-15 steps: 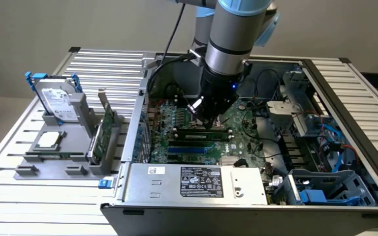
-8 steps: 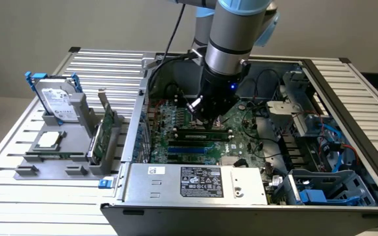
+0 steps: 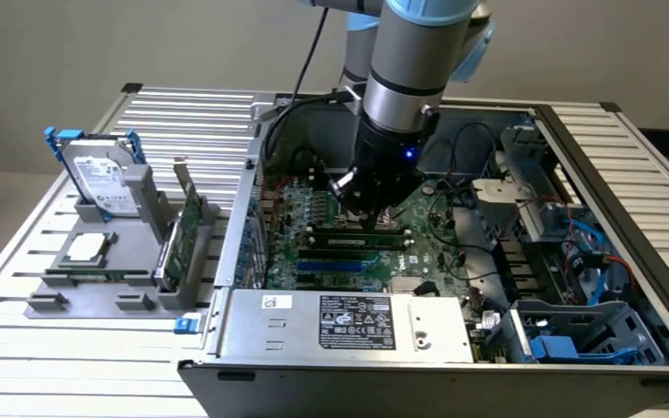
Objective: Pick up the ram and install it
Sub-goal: 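Press down the ram until it locks into place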
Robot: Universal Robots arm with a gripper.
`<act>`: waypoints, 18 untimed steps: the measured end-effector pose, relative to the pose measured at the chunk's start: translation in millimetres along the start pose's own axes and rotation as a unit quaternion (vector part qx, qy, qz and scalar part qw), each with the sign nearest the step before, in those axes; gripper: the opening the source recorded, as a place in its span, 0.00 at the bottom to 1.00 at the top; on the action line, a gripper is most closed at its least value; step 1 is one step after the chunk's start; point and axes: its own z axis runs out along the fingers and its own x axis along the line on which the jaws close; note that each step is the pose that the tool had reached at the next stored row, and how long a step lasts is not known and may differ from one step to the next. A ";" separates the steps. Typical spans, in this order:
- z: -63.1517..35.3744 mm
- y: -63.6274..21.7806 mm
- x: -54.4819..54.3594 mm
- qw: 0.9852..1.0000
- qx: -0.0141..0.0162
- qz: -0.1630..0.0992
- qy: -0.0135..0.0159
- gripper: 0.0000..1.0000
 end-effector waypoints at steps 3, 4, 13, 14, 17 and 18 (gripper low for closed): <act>0.0 0.0 0.0 1.000 0.001 0.019 0.000 0.11; 0.0 0.0 0.0 1.000 0.001 0.025 0.000 0.11; 0.0 0.0 0.0 0.996 -0.003 0.087 -0.001 0.11; 0.0 0.0 0.0 0.996 -0.003 0.094 -0.001 0.11; 0.0 0.0 0.0 0.993 -0.005 0.115 -0.001 0.11; 0.0 0.0 -0.1 0.993 -0.005 0.121 -0.002 0.11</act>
